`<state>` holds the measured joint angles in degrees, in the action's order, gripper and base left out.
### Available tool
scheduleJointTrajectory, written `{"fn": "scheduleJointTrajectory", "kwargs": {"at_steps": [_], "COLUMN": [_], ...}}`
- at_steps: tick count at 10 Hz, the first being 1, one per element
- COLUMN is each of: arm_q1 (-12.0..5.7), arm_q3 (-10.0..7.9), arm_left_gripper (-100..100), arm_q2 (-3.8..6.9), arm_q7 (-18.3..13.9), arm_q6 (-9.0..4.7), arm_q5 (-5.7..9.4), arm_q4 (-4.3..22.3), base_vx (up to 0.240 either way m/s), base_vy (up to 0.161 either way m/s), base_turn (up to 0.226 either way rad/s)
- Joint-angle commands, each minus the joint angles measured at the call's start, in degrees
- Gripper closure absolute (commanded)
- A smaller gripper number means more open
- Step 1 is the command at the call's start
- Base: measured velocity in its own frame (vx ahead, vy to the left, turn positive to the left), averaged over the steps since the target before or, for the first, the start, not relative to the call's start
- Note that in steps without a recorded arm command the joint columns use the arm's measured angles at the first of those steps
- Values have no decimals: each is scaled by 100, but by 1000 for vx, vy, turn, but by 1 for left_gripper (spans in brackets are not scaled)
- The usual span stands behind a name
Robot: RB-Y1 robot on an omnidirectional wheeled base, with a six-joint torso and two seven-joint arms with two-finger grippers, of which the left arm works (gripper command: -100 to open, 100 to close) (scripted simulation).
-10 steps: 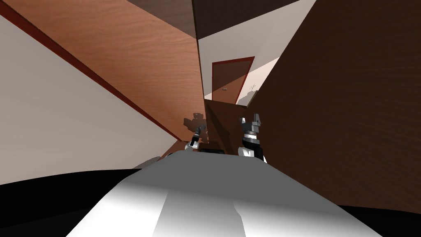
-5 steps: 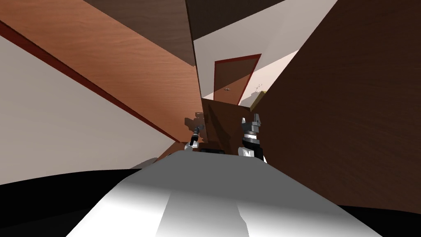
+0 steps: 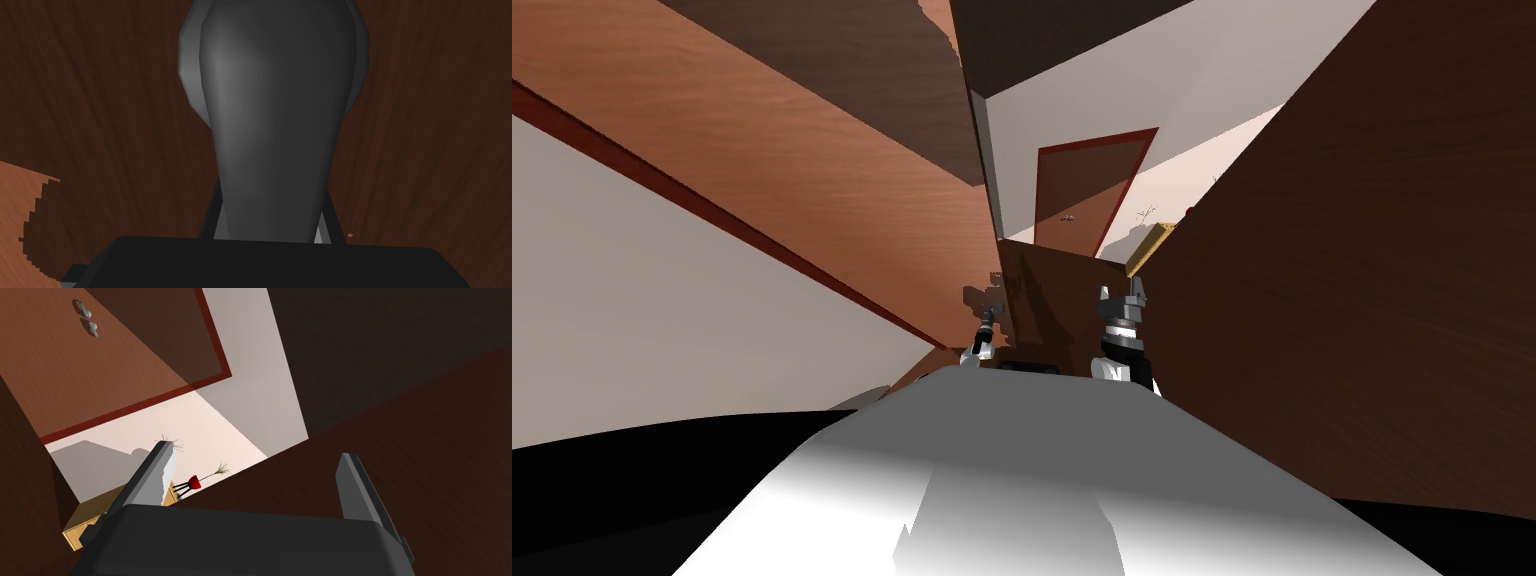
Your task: Push the door open
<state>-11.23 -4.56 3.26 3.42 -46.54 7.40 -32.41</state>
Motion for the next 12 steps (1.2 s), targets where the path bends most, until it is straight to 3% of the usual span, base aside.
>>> {"fn": "scheduleJointTrajectory", "kwargs": {"at_steps": [1, 3, 6, 7, 8, 10, 11, 12], "arm_q1": [-26, -32, -60, -60, -72, -81, -74, -83], "arm_q3": [-90, -136, -335, -335, -421, -491, -471, -582], "arm_left_gripper": [100, 100, 100, 100, 100, 100, 100, 100], "arm_q2": [34, 22, -176, -176, -349, -549, -461, -288], "arm_q7": [132, 201, 500, 500, 631, 737, 685, 764], "arm_q6": [-9, -19, -63, -63, -82, -97, -103, -131], "arm_q5": [47, 71, 176, 176, 222, 259, 249, 320], "arm_q4": [-19, -19, -19, -19, -18, -18, 24, 16], "base_vx": [174, 174, 209, 153, 165, 173, 69, 106], "base_vy": [-11, -24, -22, -2, -5, -38, -21, -35], "base_turn": [87, 45, 98, 14, 95, 87, 33, 4]}}
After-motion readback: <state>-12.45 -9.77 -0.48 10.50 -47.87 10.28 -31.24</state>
